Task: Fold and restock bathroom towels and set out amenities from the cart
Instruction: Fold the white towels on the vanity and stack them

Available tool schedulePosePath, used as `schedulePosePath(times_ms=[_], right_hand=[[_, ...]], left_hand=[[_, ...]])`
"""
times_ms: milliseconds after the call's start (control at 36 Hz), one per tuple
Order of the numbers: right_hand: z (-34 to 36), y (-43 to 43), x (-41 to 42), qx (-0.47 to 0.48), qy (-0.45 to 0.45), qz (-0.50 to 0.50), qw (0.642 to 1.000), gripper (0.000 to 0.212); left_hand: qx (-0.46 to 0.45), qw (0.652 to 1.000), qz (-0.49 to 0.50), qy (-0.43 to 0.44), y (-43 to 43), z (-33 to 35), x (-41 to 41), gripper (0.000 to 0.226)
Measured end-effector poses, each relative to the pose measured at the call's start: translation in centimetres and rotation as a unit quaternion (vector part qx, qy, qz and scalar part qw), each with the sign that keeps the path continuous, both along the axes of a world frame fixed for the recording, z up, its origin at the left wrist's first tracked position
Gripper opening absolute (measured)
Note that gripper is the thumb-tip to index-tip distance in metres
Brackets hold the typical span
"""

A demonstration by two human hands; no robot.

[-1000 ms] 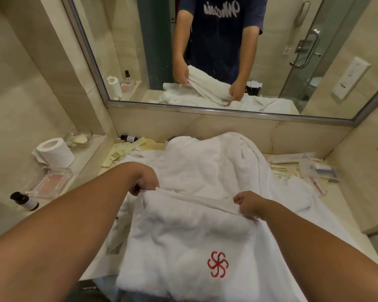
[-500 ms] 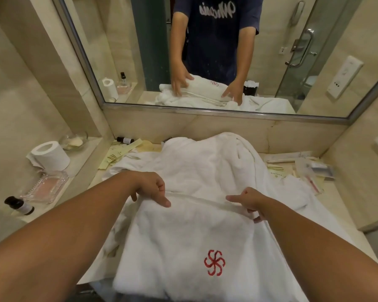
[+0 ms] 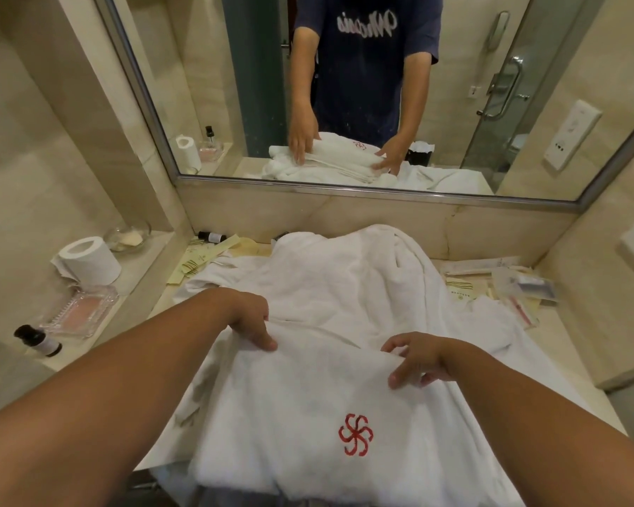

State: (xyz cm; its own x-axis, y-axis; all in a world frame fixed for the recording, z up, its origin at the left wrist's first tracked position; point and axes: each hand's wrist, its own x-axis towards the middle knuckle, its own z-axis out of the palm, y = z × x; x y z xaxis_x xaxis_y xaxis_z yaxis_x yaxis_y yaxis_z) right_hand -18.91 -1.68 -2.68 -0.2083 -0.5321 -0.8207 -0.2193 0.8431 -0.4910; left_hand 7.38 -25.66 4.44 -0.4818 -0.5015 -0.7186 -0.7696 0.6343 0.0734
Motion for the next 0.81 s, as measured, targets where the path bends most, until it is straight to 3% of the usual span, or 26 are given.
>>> schedulePosePath(times_ms=[56, 111, 167, 250, 333, 389, 500, 583, 722, 806], right_hand=[[0.1, 0.1, 0.2, 0.015, 0.011, 0.019, 1.000, 0.077], [0.2, 0.1, 0.4, 0.026, 0.054, 0.062, 0.996, 0.076], [0.3, -0.1, 0.5, 0.015, 0.093, 0.091, 0.991, 0.061], [0.8, -0.6, -0.1, -0.021, 0.085, 0.063, 0.994, 0.044], [1.2, -1.2, -0.5, -0.061, 0.073, -0.002, 0.995, 0.043], [1.1, -1.7, -0.1, -0.070, 0.112, 0.000, 0.991, 0.045], [-0.7, -2.5, 1.2, -0.076, 0.212, 0.033, 0.974, 0.052], [-1.7, -2.9, 1.6, -0.079, 0.244, 0.051, 0.965, 0.059], [-0.9, -3.8, 2.8, -0.047, 0.307, 0.094, 0.946, 0.079], [0.3, -4.7, 4.3, -0.091, 0.321, 0.128, 0.934, 0.084]], left_hand=[[-0.013, 1.000, -0.008, -0.003, 0.3, 0.1, 0.2, 0.074], [-0.009, 1.000, -0.008, 0.008, 0.0, -0.3, 0.4, 0.066], [0.007, 1.000, 0.007, 0.024, -0.4, -0.5, 0.5, 0.054], [0.028, 0.997, 0.044, 0.060, -1.3, -0.1, 0.6, 0.038], [0.022, 0.990, 0.094, 0.102, -2.2, 0.1, 1.1, 0.026], [-0.005, 0.987, 0.107, 0.117, -2.5, -0.4, 1.3, 0.028], [-0.101, 0.981, 0.083, 0.145, -1.1, -3.2, 1.5, 0.047], [-0.107, 0.955, 0.174, 0.214, -0.1, -5.1, 2.1, 0.047], [-0.031, 0.916, 0.341, 0.210, 1.5, -3.8, 3.2, 0.119], [0.072, 0.891, 0.423, 0.147, 2.8, -2.4, 4.9, 0.129]])
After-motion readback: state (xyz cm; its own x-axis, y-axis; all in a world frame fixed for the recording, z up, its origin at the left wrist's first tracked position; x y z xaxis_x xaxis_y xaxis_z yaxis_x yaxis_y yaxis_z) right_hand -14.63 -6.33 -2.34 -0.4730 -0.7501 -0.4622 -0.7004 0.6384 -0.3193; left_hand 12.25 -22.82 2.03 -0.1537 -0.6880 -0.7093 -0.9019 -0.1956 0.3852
